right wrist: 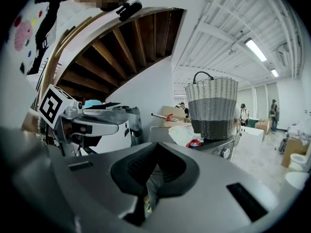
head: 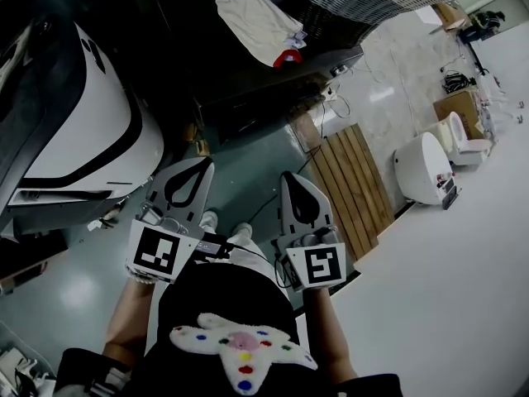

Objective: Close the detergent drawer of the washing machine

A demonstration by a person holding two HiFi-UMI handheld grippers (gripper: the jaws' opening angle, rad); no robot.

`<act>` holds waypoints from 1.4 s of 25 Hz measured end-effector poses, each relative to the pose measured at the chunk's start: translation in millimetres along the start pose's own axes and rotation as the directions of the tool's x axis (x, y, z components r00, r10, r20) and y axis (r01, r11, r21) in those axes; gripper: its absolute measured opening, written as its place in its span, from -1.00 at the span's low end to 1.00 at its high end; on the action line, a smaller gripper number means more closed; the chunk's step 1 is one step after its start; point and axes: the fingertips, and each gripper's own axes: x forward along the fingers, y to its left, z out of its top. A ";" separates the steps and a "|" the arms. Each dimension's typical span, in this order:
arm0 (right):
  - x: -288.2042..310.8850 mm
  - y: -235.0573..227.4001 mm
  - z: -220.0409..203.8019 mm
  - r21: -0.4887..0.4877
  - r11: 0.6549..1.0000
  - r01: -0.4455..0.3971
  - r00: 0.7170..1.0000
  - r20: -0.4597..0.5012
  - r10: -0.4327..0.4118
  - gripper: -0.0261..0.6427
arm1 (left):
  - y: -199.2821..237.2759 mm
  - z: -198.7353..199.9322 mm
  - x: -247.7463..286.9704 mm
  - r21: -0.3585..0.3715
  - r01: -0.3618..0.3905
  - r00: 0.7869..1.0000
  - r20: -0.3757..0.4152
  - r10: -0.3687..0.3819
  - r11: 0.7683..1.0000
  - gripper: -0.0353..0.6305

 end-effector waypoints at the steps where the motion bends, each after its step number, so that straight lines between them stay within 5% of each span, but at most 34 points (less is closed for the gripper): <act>1: 0.1 1.2 -0.8 -0.003 1.000 -0.003 1.000 -0.003 0.003 -0.91 | 0.0 -4.0 -0.5 0.018 0.004 1.000 -0.017 -0.004 1.000 -0.86; 5: 2.5 2.6 -3.1 -0.009 1.000 -0.013 1.000 -0.011 0.013 -0.91 | -0.2 3.1 2.1 -0.030 -0.007 1.000 0.021 0.007 1.000 -0.86; 35: 11.8 3.2 1.9 -0.020 1.000 -0.025 1.000 -0.007 0.024 -0.91 | 2.1 -5.2 11.3 -0.028 0.004 1.000 -0.010 -0.004 1.000 -0.86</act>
